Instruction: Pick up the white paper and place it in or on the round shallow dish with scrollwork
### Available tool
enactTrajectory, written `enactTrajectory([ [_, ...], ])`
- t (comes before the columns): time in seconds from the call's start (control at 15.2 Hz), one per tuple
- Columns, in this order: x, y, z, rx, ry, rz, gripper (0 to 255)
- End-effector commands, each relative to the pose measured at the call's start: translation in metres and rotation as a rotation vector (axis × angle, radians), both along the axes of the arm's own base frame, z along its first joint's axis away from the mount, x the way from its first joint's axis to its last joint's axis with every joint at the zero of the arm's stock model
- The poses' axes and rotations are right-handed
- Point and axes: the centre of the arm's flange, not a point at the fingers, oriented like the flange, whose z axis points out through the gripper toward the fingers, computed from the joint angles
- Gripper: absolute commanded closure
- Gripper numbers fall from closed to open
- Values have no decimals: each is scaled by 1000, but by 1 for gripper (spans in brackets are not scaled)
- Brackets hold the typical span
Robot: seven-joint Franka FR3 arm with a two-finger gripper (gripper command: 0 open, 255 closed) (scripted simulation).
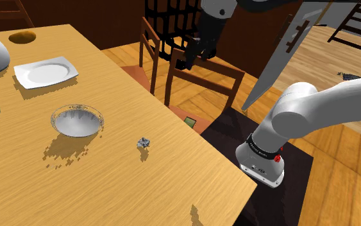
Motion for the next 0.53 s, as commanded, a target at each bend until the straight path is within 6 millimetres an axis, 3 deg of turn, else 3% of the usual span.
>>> enactTrajectory([
  [0.0,3,20,-18,1,6,-12,0],
  [0.46,11,88,-81,-1,29,-48,0],
])
